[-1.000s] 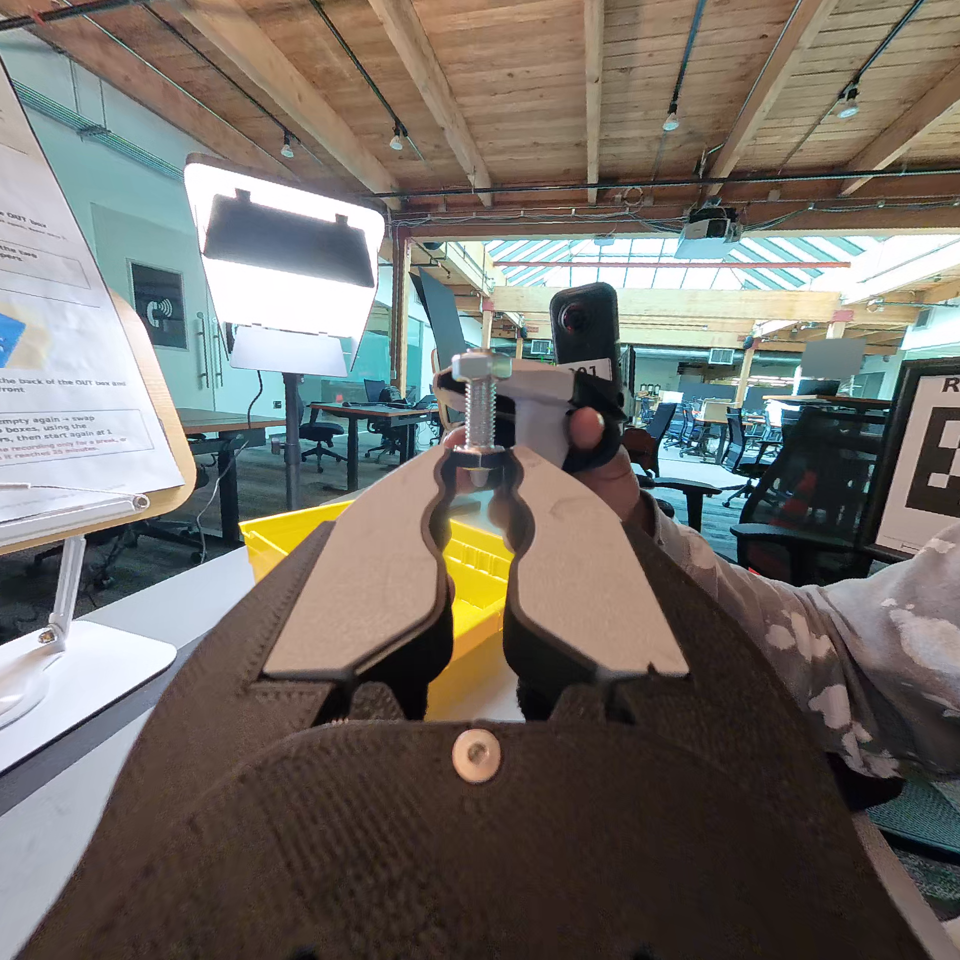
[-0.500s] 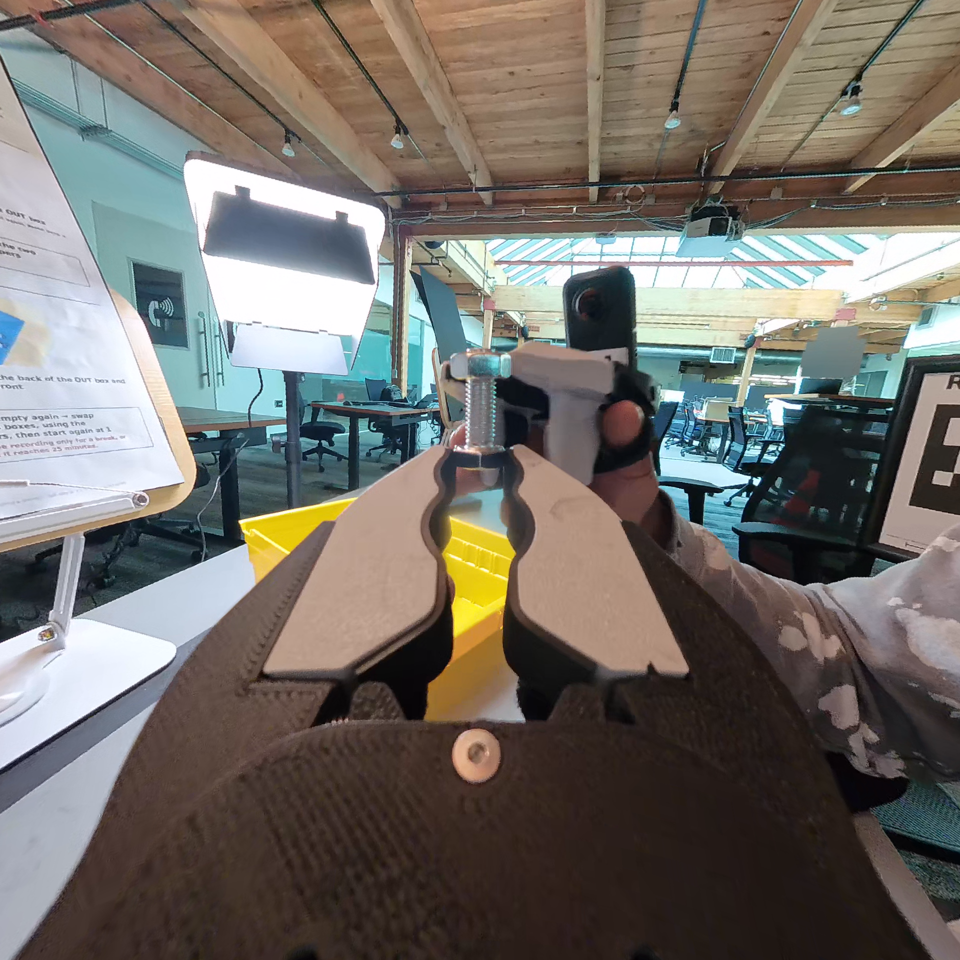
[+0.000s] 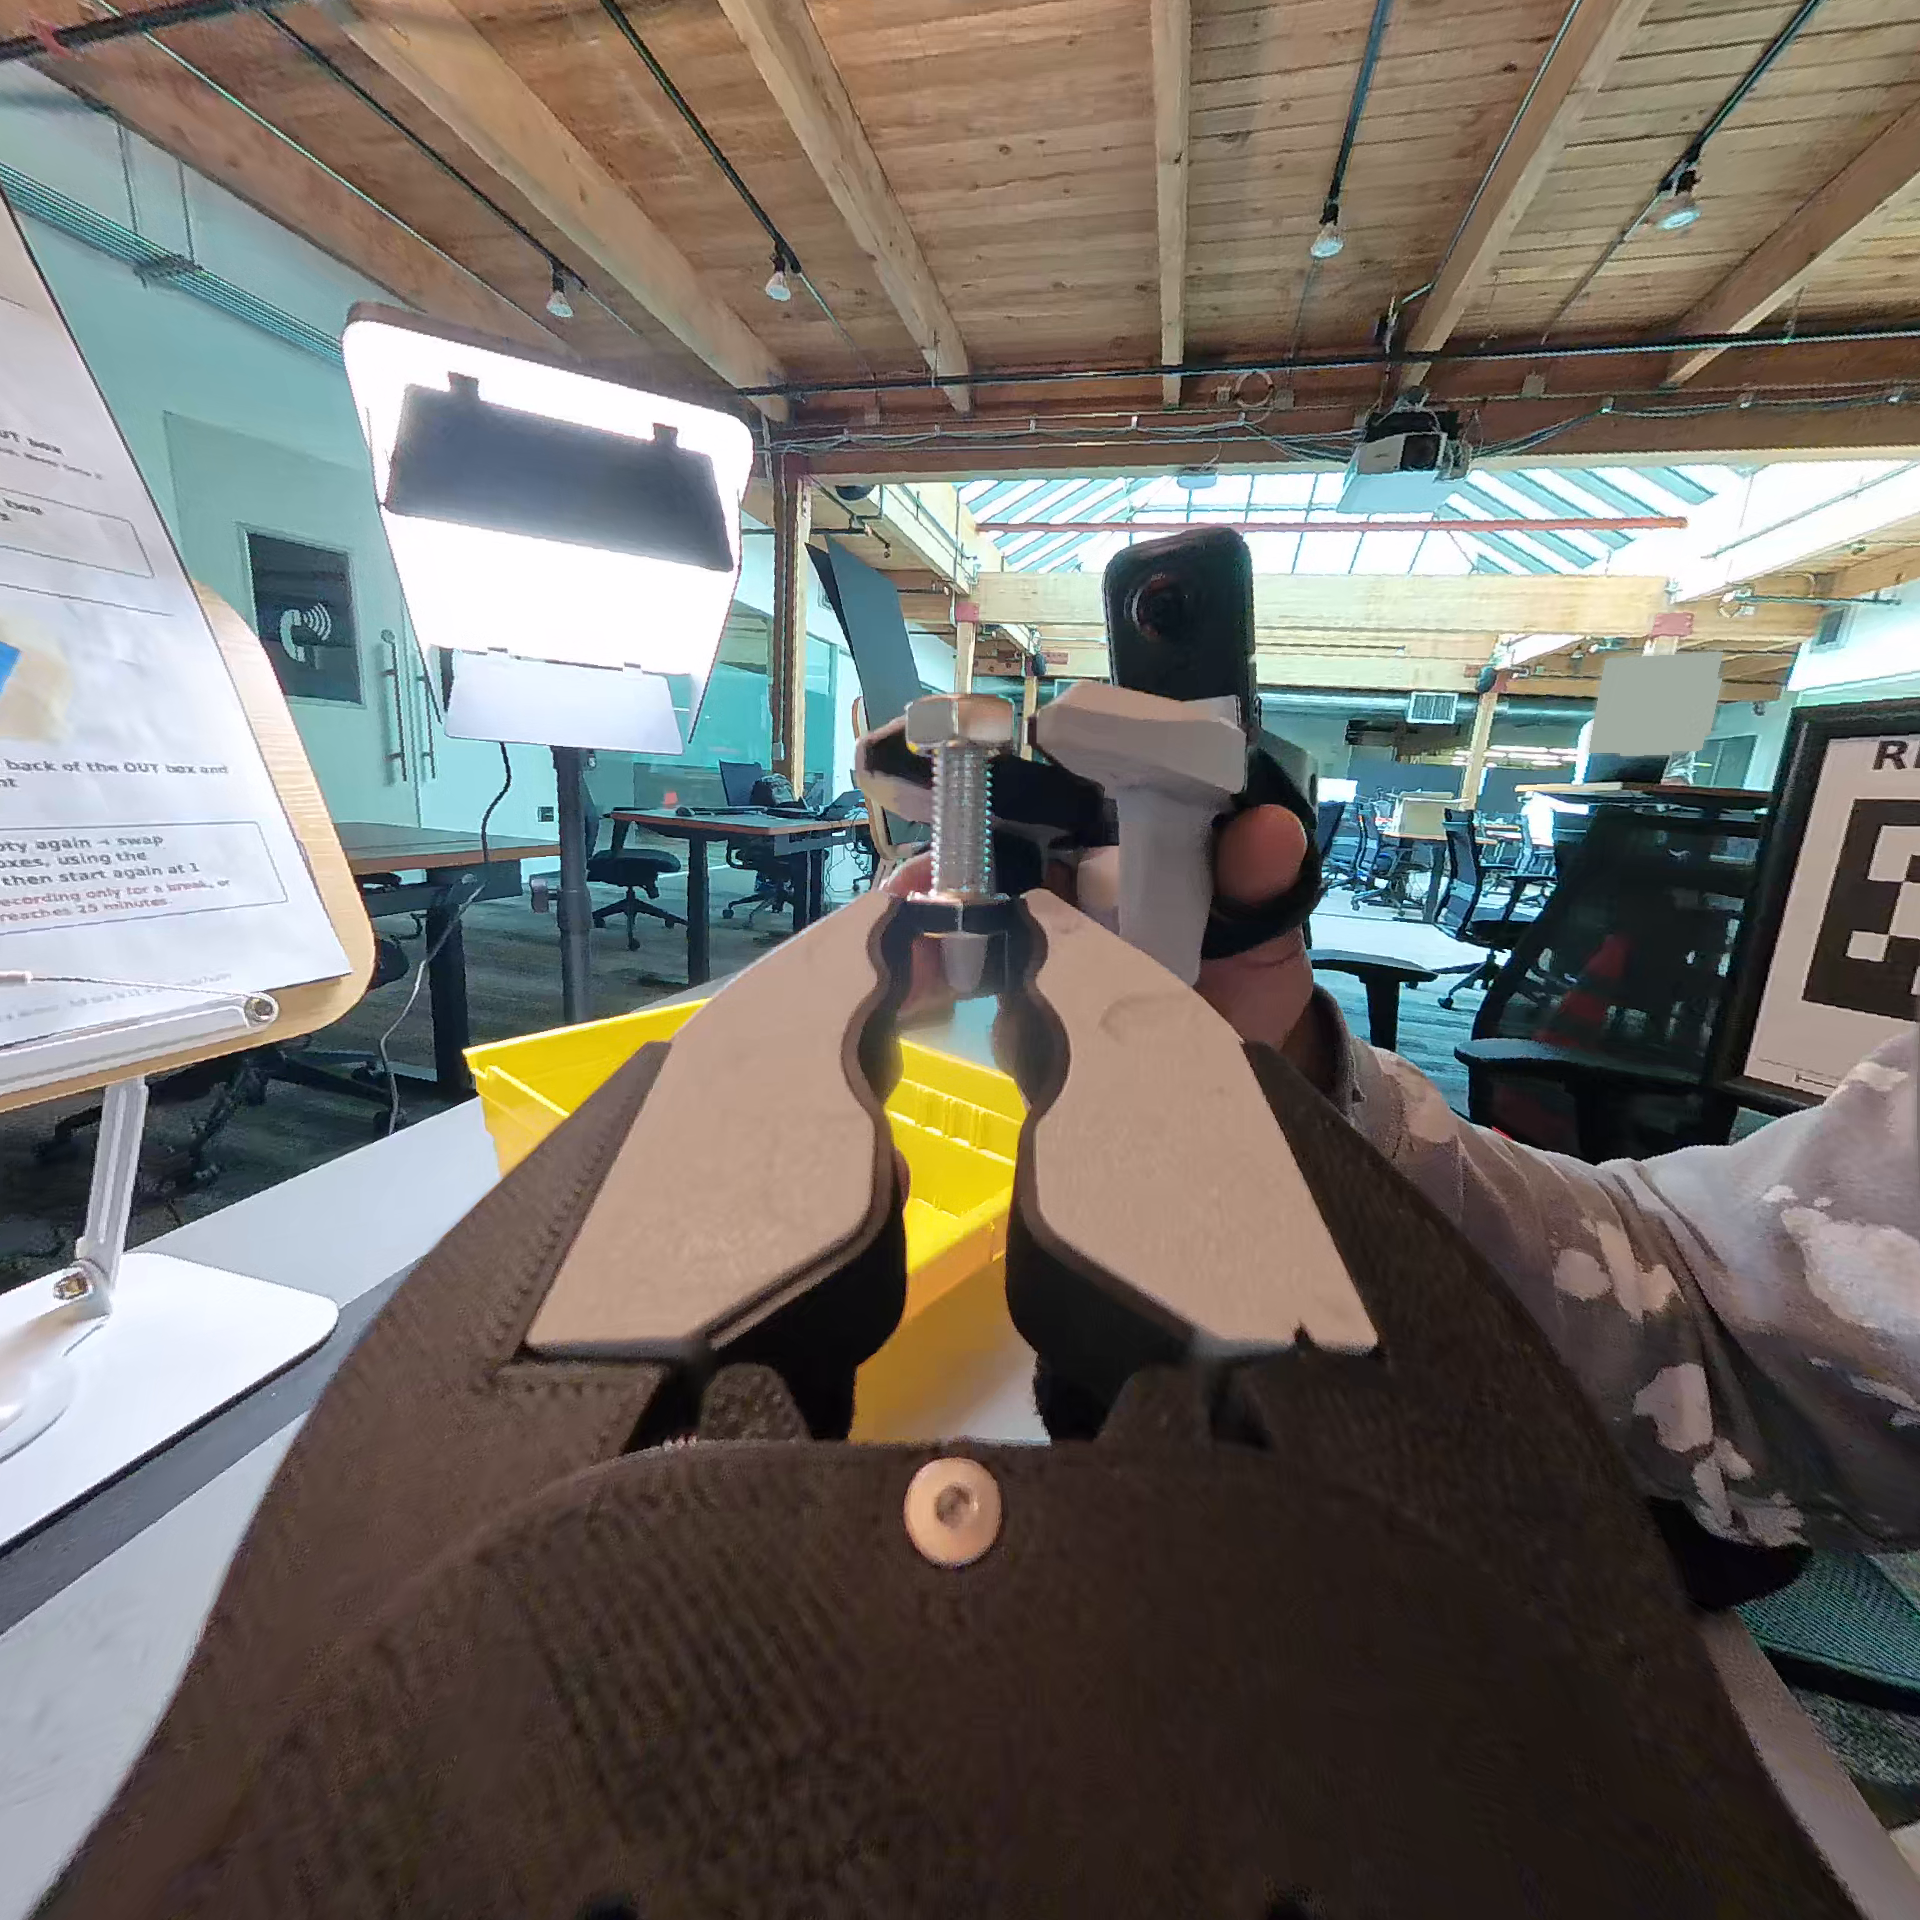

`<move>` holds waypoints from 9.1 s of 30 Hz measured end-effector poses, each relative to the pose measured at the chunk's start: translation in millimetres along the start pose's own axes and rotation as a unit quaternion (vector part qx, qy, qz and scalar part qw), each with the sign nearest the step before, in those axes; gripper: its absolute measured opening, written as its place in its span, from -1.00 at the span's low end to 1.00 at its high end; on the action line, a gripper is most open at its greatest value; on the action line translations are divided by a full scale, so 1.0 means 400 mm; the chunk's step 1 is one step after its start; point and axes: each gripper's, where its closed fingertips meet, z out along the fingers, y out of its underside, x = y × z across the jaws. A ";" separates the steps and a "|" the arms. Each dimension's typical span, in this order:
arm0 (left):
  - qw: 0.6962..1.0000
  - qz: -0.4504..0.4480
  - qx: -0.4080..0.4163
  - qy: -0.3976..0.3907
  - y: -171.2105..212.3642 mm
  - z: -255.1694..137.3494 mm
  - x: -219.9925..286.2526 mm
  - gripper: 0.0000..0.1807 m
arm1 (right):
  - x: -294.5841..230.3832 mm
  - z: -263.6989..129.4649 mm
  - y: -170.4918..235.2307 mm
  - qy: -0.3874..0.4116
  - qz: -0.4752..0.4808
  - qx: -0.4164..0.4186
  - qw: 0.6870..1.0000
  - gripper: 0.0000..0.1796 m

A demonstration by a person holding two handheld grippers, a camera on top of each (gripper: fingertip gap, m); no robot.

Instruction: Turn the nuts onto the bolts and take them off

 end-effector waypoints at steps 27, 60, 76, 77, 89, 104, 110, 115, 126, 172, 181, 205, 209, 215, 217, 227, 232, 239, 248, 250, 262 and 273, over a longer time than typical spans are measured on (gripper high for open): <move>1.000 0.001 0.011 0.020 -0.009 0.001 0.017 -0.80 | -0.018 0.003 -0.010 -0.006 -0.013 0.012 1.000 -0.67; 1.000 -0.001 0.021 0.023 -0.026 -0.005 0.018 -0.80 | -0.010 -0.021 -0.044 0.007 -0.029 0.036 0.999 -0.78; 0.999 -0.007 -0.003 0.041 0.009 0.010 0.034 -0.80 | -0.038 -0.007 -0.014 -0.016 -0.057 -0.002 0.998 -0.79; 0.999 -0.006 -0.002 0.044 0.009 0.010 0.037 -0.80 | -0.040 -0.009 -0.014 -0.022 -0.057 -0.002 0.998 -0.79; 0.998 -0.009 0.021 0.054 -0.016 0.001 0.042 -0.80 | -0.005 -0.036 -0.039 -0.010 -0.039 0.023 0.999 -0.82; 0.999 -0.010 0.025 0.044 -0.020 -0.003 0.031 -0.80 | -0.023 -0.026 -0.037 -0.017 -0.044 0.022 0.999 -0.81; 0.999 -0.010 0.012 0.046 -0.002 0.004 0.035 -0.80 | -0.038 -0.011 -0.022 -0.025 -0.046 0.011 0.999 -0.71; 0.999 -0.010 0.011 0.047 -0.001 0.005 0.037 -0.80 | -0.043 -0.008 -0.017 -0.030 -0.050 0.007 0.998 -0.79; 0.999 -0.009 0.011 0.046 -0.003 0.004 0.035 -0.80 | -0.045 -0.010 -0.022 -0.028 -0.056 0.008 0.998 -0.72; 0.998 0.004 0.045 -0.049 0.011 -0.062 -0.108 -0.80 | 0.098 -0.030 0.045 0.025 -0.007 0.008 1.000 -0.84; 0.997 0.003 0.036 -0.065 0.028 -0.072 -0.138 -0.80 | 0.093 -0.046 0.021 0.028 -0.023 0.019 0.999 -0.87; 0.996 -0.004 0.019 -0.087 0.061 -0.086 -0.179 -0.80 | 0.107 -0.058 0.076 0.025 -0.030 -0.025 0.999 -0.85; 0.996 -0.003 0.026 -0.081 0.046 -0.086 -0.173 -0.80 | -0.001 -0.201 0.262 0.011 -0.081 -0.236 0.968 -0.79; 0.997 0.003 0.026 -0.069 0.039 -0.074 -0.152 -0.80 | -0.277 -0.500 0.541 0.008 -0.016 -0.457 0.889 -0.70; 0.998 0.006 0.025 -0.063 0.038 -0.068 -0.139 -0.80 | -0.367 -0.544 0.589 0.001 -0.006 -0.494 0.869 -0.65; 0.999 0.026 0.023 -0.036 0.012 -0.053 -0.073 -0.80 | -0.500 -0.573 0.654 0.000 -0.045 -0.561 0.826 -0.61; 0.999 0.034 0.029 -0.029 -0.010 -0.055 -0.057 -0.80 | -0.495 -0.567 0.677 0.005 -0.067 -0.587 0.807 -0.64; 0.998 0.041 0.037 -0.027 -0.036 -0.063 -0.054 -0.80 | -0.467 -0.559 0.679 0.017 -0.074 -0.602 0.795 -0.79; 0.998 0.033 0.030 -0.047 -0.017 -0.078 -0.096 -0.80 | -0.007 -0.509 0.364 0.180 -0.128 -0.485 0.846 -0.80; 0.998 0.030 0.028 -0.056 -0.010 -0.086 -0.114 -0.80 | 0.144 -0.501 0.286 0.224 -0.137 -0.468 0.844 -0.80; 0.995 0.044 0.010 -0.089 0.004 -0.127 -0.181 -0.80 | 0.560 -0.470 0.386 0.192 -0.057 -0.552 0.809 -0.80; 0.996 0.037 -0.026 -0.077 0.063 -0.109 -0.179 -0.80 | 0.580 -0.499 0.532 0.207 -0.059 -0.600 0.770 -0.74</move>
